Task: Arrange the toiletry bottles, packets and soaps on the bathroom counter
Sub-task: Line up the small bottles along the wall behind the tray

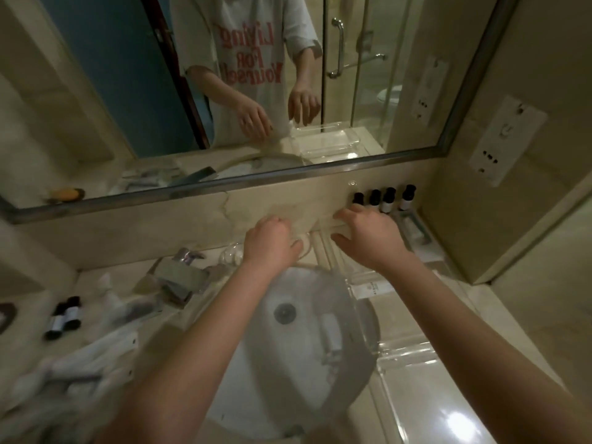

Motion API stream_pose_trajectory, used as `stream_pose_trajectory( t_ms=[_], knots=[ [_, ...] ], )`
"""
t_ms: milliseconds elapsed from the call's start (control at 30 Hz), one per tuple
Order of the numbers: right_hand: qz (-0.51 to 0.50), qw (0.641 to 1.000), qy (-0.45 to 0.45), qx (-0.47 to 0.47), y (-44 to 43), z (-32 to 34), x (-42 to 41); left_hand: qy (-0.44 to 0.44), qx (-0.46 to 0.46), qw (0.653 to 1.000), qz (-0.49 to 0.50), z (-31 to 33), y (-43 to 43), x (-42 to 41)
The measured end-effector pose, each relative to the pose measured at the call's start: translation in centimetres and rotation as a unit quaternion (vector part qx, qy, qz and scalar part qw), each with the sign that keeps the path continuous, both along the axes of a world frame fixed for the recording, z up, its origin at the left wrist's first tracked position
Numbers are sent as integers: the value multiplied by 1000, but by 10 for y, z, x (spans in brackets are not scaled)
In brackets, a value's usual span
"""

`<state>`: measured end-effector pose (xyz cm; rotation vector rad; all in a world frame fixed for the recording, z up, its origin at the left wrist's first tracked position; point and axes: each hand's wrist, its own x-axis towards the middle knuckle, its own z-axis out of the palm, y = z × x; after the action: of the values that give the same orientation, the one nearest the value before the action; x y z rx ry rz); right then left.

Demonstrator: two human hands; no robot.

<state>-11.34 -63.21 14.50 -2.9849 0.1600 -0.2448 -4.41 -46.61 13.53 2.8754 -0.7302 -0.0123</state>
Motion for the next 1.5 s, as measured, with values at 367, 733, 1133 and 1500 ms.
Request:
stream_pose_trajectory(
  t_ms=[367, 733, 1133, 1500],
  knots=[
    [100, 992, 57, 54, 182, -32, -7, 51, -25, 994, 91, -31, 182, -33],
    [256, 947, 169, 98, 346, -83, 36, 187, -78, 933, 297, -86, 364, -57],
    [300, 924, 232, 56, 429, -95, 142, 226, -119, 877, 406, -120, 458, 54],
    [269, 930, 221, 116, 432, -111, 209, 211, -15, 880, 424, -152, 436, 124]
  ],
)
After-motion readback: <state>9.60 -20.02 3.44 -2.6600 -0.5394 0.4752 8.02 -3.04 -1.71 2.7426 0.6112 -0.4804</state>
